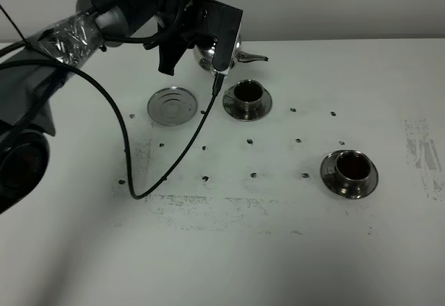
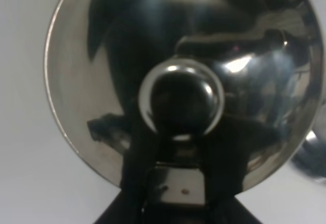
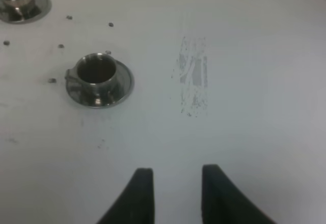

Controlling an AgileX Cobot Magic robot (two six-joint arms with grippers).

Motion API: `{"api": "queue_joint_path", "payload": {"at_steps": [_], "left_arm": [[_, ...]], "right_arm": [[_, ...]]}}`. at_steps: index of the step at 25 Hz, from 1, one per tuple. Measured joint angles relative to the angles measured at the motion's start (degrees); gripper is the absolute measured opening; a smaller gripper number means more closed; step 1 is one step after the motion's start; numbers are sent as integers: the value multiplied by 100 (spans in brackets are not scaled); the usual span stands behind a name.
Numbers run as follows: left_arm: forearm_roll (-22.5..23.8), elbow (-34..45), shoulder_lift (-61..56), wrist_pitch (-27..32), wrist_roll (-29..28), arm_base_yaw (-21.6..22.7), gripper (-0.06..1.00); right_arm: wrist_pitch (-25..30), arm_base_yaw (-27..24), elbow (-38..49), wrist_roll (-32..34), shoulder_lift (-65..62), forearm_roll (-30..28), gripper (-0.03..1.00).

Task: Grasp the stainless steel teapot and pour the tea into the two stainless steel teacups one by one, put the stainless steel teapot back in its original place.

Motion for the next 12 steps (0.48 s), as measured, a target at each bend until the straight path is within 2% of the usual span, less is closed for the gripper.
{"api": "queue_joint_path", "payload": {"at_steps": [2,5,12], "left_arm": [[-380,591,-388,-206,-130,19,19],[-869,1565,-1061,-409,-678,63,19],[-1741,3005,-2123,-494,-2476,51,19]], "right_arm": [[0,0,0,0,0,0,23],[0,0,0,0,0,0,23],[0,0,0,0,0,0,23]]}}
